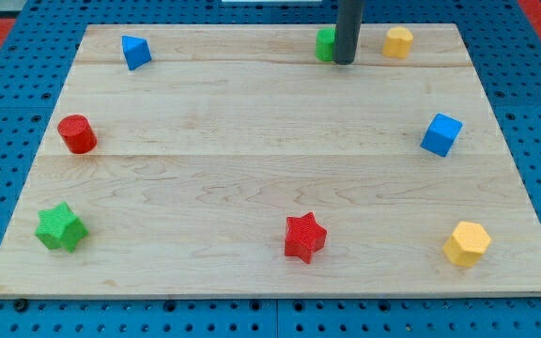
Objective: Move the green star to the right side of the red circle
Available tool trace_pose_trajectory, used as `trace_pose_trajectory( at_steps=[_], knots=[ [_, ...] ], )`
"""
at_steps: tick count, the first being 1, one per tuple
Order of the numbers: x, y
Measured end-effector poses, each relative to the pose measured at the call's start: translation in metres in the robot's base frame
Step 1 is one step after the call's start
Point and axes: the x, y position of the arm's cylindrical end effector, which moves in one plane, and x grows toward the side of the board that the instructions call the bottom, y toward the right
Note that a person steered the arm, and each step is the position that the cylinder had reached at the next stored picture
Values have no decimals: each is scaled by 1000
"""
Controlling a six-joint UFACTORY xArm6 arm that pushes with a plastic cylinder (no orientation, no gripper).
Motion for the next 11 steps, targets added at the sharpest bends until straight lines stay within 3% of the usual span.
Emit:
trace_pose_trajectory(
  at_steps=[2, 5, 6, 7, 9, 11],
  knots=[
    [133, -67],
    [323, -278],
    [329, -327],
    [303, -338],
    [261, -319],
    [187, -308]
  ],
)
